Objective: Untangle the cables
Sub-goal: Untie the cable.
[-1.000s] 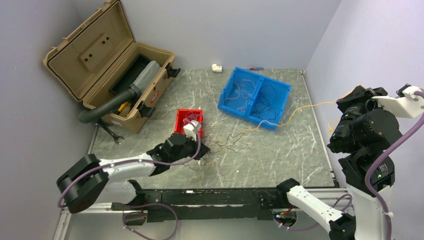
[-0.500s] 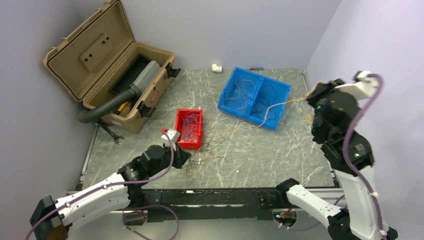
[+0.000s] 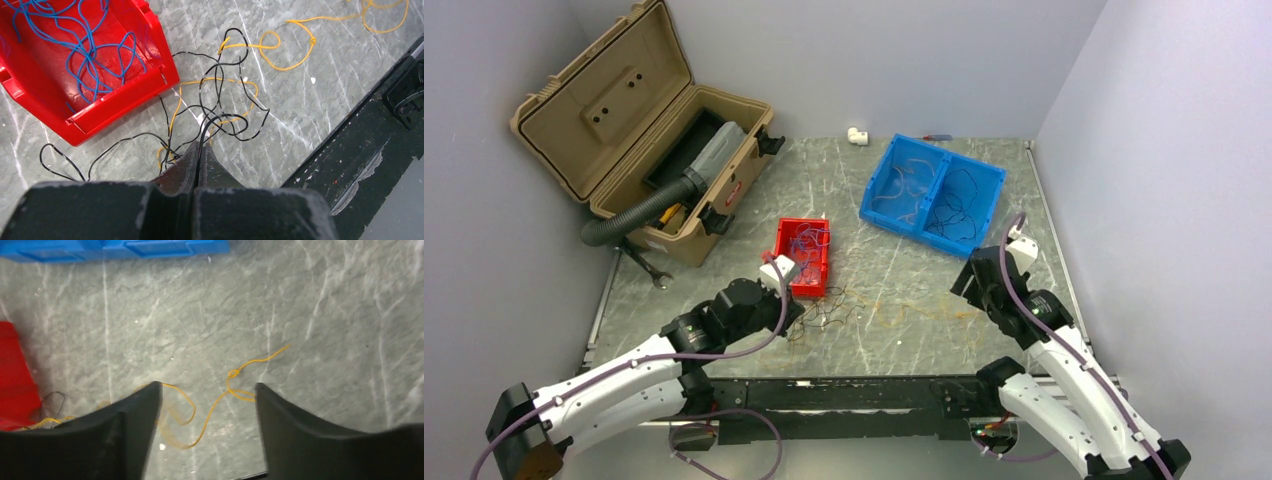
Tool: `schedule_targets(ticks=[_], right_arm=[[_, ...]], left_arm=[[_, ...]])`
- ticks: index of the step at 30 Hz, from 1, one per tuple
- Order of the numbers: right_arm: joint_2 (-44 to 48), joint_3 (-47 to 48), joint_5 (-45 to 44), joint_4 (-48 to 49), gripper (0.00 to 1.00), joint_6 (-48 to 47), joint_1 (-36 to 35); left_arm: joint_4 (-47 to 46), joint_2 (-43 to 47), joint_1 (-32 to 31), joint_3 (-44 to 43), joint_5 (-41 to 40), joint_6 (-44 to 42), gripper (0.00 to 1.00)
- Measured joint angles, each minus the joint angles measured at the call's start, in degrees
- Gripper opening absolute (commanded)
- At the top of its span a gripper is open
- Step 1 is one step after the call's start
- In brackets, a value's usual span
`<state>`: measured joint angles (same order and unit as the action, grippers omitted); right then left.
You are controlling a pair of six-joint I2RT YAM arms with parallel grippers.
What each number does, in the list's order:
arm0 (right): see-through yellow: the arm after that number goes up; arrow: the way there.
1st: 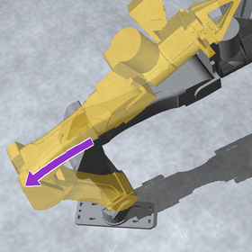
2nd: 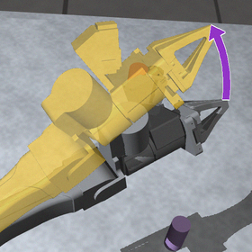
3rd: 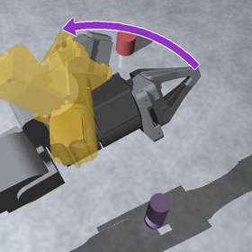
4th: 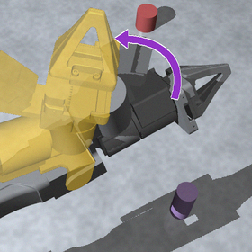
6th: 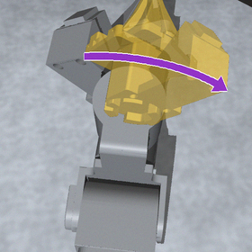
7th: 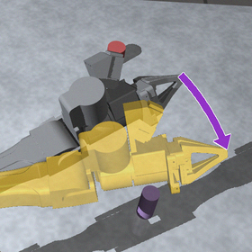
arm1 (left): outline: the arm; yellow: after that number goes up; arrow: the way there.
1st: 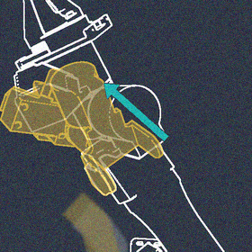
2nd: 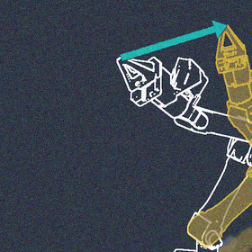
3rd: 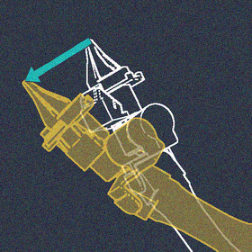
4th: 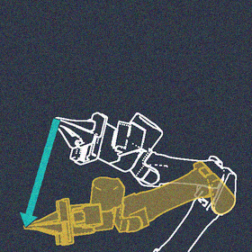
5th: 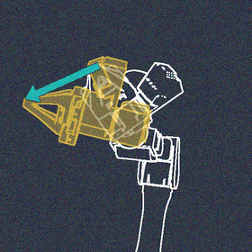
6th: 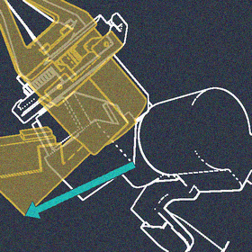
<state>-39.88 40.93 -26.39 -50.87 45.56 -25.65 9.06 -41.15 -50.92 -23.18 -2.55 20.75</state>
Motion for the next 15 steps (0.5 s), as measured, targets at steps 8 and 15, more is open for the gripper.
schedule_targets(ticks=[8,15], right_arm=[[-5.44,0.0,11.52,5.22,0.9,-7.13,0.04],[-19.02,0.37,29.62,14.01,0.95,-16.9,-6.27]], left_arm=[[0.63,0.04,0.0,-0.59,0.35,-2.86,0.0],[0.42,0.66,0.0,-0.5,0.35,-3.69,0.0]])
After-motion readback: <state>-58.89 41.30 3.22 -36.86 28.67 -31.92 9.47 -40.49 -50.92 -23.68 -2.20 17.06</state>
